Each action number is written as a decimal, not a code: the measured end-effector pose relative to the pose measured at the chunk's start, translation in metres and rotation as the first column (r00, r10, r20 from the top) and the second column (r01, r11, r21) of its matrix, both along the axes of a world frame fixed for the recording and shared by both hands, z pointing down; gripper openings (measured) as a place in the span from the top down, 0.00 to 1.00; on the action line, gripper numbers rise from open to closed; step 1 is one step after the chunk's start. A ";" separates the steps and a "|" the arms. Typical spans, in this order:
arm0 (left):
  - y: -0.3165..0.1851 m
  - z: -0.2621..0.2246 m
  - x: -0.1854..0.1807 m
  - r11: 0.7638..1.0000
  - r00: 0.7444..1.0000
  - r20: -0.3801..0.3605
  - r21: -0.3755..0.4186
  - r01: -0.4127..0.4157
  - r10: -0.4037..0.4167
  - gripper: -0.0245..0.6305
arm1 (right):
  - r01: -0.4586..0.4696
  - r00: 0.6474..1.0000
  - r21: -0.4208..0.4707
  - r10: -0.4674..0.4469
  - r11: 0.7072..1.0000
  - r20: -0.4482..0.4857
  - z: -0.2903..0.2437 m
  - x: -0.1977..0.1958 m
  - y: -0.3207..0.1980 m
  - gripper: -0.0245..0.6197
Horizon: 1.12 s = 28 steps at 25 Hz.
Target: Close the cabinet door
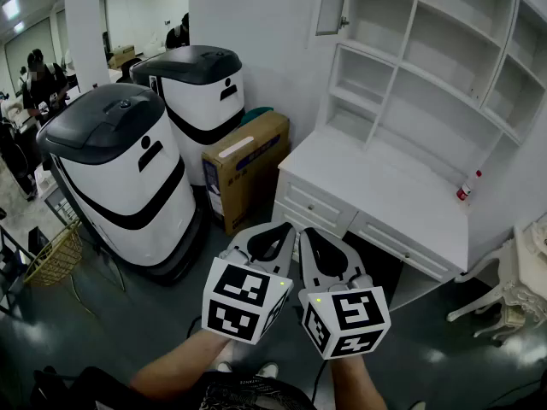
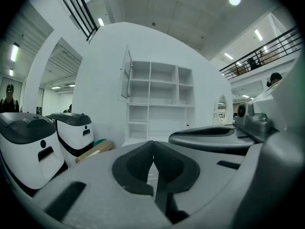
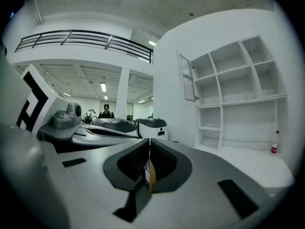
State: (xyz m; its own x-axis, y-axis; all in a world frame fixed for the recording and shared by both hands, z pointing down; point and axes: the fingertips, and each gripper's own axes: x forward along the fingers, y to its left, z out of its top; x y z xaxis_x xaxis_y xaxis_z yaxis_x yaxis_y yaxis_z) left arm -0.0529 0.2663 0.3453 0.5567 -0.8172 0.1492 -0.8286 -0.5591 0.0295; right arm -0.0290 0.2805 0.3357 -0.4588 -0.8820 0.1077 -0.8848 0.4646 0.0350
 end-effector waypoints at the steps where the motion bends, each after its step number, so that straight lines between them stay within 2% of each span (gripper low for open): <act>1: 0.000 0.000 0.002 1.000 1.000 0.001 0.000 0.000 0.000 0.94 | 0.002 1.000 -0.002 -0.002 1.000 0.001 0.001 0.002 0.000 0.92; 16: -0.011 0.000 0.039 1.000 1.000 0.018 0.007 0.014 -0.014 0.94 | 0.024 0.999 0.001 -0.024 1.000 0.024 0.002 0.039 -0.014 0.92; 28: -0.050 -0.002 0.043 1.000 1.000 0.005 0.009 0.020 -0.021 0.94 | 0.034 0.999 -0.001 -0.034 0.999 0.016 0.004 0.041 -0.051 0.92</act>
